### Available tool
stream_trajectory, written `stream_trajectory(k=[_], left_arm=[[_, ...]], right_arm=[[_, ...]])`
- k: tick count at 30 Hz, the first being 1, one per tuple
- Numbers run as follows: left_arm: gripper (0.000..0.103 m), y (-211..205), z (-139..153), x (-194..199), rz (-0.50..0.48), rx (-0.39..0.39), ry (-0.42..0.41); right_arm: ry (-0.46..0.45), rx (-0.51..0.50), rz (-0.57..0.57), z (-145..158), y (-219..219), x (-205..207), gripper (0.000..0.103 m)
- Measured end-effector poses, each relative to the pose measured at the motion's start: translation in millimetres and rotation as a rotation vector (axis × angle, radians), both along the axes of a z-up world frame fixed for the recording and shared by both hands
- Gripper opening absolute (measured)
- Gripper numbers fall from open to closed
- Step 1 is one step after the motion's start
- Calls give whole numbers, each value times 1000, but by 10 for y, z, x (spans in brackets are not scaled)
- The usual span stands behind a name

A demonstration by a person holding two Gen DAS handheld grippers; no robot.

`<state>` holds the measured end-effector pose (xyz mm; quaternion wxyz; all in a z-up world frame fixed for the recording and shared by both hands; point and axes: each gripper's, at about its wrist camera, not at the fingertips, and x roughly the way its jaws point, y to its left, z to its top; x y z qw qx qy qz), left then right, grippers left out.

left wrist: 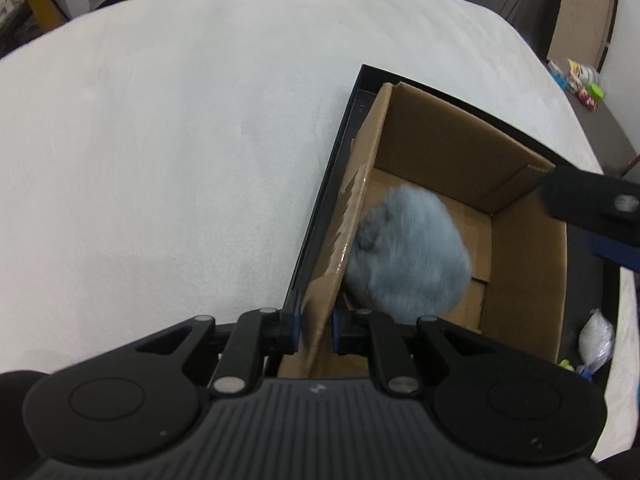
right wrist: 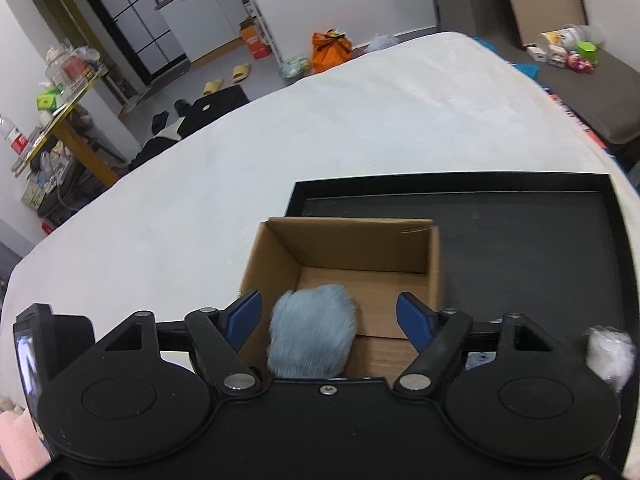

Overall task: Organize soft objects
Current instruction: 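Drop the grey plush into the box with the right gripper while the left holds the box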

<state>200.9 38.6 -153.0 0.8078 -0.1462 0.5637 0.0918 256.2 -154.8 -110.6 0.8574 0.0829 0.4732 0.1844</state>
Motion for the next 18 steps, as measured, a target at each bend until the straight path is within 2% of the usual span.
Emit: stream_trajectory(k=[4, 7, 9, 11, 14, 18], left_arm=[[14, -90, 4, 47, -15, 40, 7], [18, -168, 2, 61, -42, 86, 9], [28, -199, 12, 70, -49, 98, 14], [43, -207, 13, 85, -53, 107, 13], [55, -229, 48, 94, -49, 119, -2], [64, -269, 96, 66, -62, 127, -22]], right_arm=[[-11, -4, -36, 53, -178, -43, 78], [-11, -9, -56, 60, -317, -70, 80], [-11, -17, -74, 60, -403, -88, 83], [-10, -28, -104, 47, -501, -104, 89], [3, -46, -143, 8, -656, -104, 93], [47, -30, -213, -62, -889, -88, 96]])
